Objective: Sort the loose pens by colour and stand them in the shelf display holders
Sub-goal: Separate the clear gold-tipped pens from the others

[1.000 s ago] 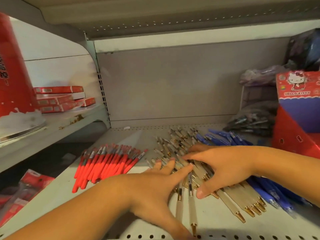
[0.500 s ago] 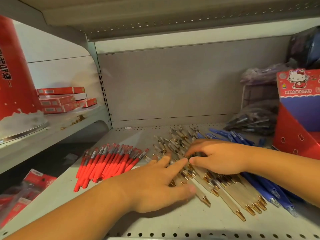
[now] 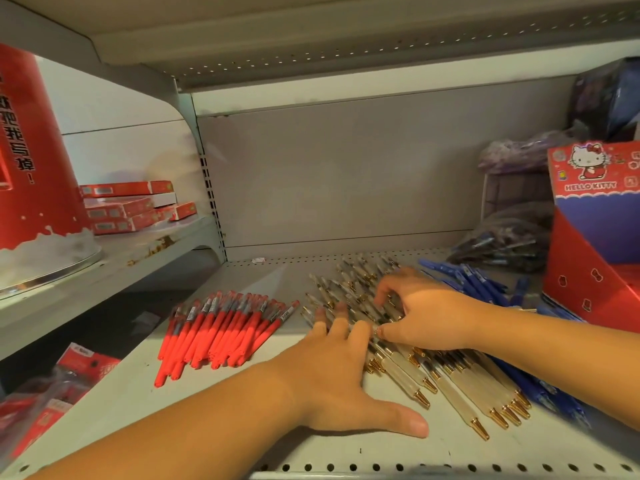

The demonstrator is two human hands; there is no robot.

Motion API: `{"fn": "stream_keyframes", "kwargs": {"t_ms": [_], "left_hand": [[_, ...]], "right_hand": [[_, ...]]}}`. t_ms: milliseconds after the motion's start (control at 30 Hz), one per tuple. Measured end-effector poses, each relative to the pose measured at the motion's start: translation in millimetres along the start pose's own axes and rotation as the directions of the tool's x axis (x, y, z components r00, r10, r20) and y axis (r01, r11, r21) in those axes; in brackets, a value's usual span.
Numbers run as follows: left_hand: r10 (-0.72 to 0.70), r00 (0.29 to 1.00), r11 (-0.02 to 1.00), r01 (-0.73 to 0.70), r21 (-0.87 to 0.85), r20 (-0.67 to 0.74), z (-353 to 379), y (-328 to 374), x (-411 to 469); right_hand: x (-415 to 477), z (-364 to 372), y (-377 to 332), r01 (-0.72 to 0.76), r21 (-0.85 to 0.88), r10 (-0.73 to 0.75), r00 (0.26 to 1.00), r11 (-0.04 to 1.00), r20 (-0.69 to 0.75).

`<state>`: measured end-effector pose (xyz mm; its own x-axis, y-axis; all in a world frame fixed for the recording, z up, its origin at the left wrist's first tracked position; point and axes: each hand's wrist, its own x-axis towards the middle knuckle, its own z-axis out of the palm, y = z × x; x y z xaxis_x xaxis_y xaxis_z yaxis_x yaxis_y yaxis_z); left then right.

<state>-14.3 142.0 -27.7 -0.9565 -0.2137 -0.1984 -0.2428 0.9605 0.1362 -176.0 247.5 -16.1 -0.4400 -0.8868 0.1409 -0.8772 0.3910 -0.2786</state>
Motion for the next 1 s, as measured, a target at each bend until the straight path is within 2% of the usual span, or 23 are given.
{"fn": "stream_keyframes", "kwargs": {"t_ms": [100,267,400,533,700,867,1000], "left_hand": [[-0.069,0.998,0.996,0.068,0.055,0.005,2,14,8],[-0.098,0.995,0.994,0.098,-0.044,-0.017,-1,13,14],[-0.038,0.998,0.997,0.034,-0.063,-0.058,-9,-9,8],[-0.035,0.998,0.991,0.026,-0.132,-0.061,-19,-24,5],[-0.031,0.999,0.979,0.032,-0.201,0.007,-21,-27,3],[-0.038,0.999,0.998,0.039,-0.055,0.017,-11,-22,8],[-0.022,0.999,0.996,0.018,-0.092,-0.046,-10,-21,12]], "right_hand": [[0,-1,-6,-0.039,-0.045,0.041,0.998,0.998,0.055],[-2,-1,-9,-0.050,-0.012,0.051,0.997,0.999,0.050],[-4,1,-12,-0.061,0.078,0.058,0.998,0.995,0.039],[-4,5,-18,-0.035,0.267,0.022,0.998,0.963,0.052],[-8,1,-18,-0.038,0.308,0.010,0.996,0.951,0.092],[-10,2,-11,-0.024,0.417,-0.008,0.997,0.909,0.074],[-7,2,-9,-0.052,0.485,0.032,0.998,0.873,0.049]]}}
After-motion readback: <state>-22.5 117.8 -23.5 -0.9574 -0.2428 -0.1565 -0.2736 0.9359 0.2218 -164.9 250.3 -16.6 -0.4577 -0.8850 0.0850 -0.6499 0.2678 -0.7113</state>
